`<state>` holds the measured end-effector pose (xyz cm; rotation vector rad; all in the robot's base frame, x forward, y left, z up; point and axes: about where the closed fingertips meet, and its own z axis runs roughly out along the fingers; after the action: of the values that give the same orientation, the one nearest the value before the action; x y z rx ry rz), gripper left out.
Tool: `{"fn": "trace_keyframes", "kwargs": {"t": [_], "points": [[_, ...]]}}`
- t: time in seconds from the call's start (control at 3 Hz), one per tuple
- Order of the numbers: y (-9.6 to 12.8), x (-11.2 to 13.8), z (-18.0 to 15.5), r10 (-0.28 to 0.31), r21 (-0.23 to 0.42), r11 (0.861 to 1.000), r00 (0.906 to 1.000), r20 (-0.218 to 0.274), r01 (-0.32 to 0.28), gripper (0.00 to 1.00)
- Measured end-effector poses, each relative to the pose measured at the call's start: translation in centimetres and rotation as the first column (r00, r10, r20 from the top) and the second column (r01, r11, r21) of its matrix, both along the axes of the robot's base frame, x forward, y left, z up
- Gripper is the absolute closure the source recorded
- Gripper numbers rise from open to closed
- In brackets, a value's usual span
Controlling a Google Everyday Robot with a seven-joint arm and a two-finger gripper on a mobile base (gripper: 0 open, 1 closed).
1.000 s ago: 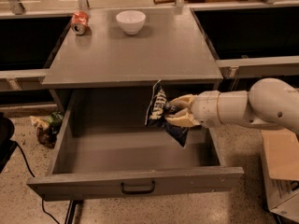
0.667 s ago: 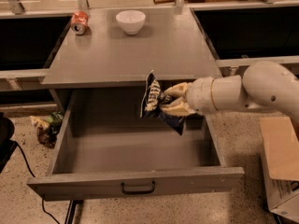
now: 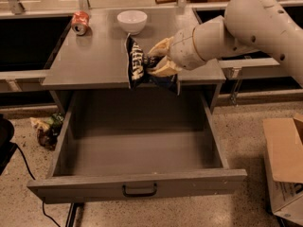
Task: Pick blue chip bag from top drawer and place on counter
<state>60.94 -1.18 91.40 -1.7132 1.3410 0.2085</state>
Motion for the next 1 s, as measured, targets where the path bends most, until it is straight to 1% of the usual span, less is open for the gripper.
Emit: {"fn": "trace_keyframes", "kwargs": {"t": [0.33, 0.67, 1.0], "points": [[0.0, 0.0, 0.0, 0.000, 0.000, 1.000, 1.0000, 0.000, 0.000, 1.00], [0.9, 2.4, 0.5, 0.006, -0.006, 1.000, 0.9998, 0.021, -0.006, 1.00], [2.5, 7.7, 0.5, 0.031, -0.004, 1.000, 0.9979, 0.056, -0.031, 1.00]]}}
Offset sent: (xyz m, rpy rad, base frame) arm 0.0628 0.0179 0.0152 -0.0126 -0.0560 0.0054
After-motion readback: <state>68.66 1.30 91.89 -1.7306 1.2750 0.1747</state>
